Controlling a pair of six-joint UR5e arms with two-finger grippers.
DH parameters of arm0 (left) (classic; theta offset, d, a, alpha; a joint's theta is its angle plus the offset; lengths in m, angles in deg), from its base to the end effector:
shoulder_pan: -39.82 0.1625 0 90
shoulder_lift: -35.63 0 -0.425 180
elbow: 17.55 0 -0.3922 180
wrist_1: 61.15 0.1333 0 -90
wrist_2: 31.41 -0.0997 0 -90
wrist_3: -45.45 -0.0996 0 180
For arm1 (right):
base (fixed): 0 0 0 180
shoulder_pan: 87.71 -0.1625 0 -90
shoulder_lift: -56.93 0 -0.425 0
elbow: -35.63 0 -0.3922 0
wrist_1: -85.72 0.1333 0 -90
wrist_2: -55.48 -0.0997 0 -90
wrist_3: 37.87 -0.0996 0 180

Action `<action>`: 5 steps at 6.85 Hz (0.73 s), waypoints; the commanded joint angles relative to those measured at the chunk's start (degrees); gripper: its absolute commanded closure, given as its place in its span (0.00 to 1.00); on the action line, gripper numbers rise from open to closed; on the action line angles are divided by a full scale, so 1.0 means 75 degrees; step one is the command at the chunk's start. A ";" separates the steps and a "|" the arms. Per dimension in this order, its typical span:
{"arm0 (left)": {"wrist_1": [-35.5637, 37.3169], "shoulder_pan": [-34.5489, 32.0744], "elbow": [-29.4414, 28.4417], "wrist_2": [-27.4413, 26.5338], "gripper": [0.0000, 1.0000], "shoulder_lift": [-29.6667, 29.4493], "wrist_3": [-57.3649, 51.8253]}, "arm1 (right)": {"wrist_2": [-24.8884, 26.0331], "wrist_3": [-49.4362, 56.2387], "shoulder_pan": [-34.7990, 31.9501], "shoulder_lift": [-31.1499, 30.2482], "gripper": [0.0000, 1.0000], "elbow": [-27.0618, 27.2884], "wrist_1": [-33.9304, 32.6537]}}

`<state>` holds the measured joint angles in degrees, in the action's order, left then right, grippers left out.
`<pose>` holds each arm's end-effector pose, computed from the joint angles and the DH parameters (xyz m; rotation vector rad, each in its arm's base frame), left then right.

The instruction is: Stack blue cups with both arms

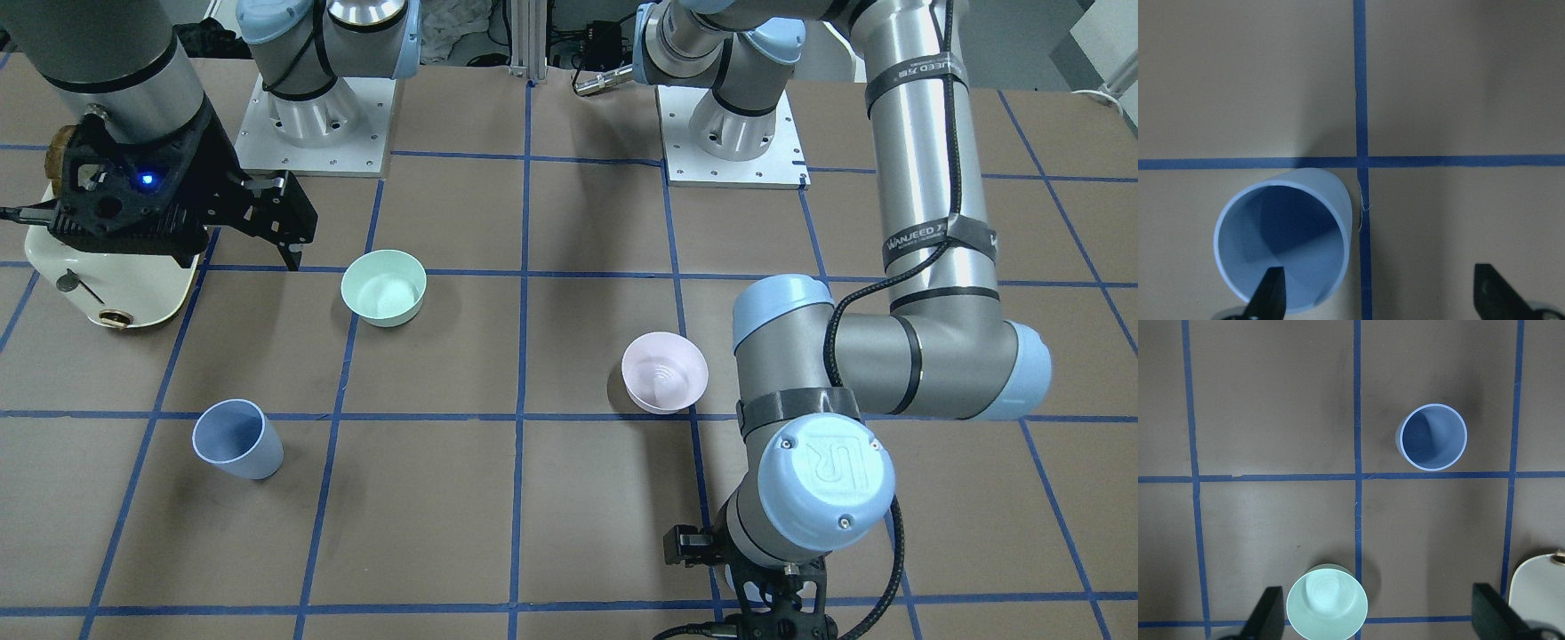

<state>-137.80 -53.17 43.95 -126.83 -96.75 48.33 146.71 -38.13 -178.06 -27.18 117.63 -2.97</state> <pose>-0.1637 -0.7585 0.2823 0.0036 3.0466 0.0067 0.1344 -0.5358 0.5015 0.0022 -3.1201 0.0220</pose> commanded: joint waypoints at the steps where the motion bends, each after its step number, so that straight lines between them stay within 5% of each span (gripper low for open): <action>1: -0.0150 0.0187 0.0050 -0.0027 0.27 -0.0197 0.0073 | 0.0000 0.0000 -0.0001 0.0000 0.00 0.0000 0.0000; 3: -0.0140 0.0188 -0.0008 -0.0039 1.00 -0.0267 0.0085 | 0.0000 0.0000 -0.0001 0.0000 0.00 0.0000 0.0000; 5: -0.0140 -0.0009 0.0003 0.0008 1.00 -0.0058 0.0213 | 0.0000 0.0000 -0.0001 0.0000 0.00 0.0000 0.0000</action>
<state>-138.88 -52.25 43.95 -127.00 -98.08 49.34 146.71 -38.13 -178.07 -27.15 117.63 -2.97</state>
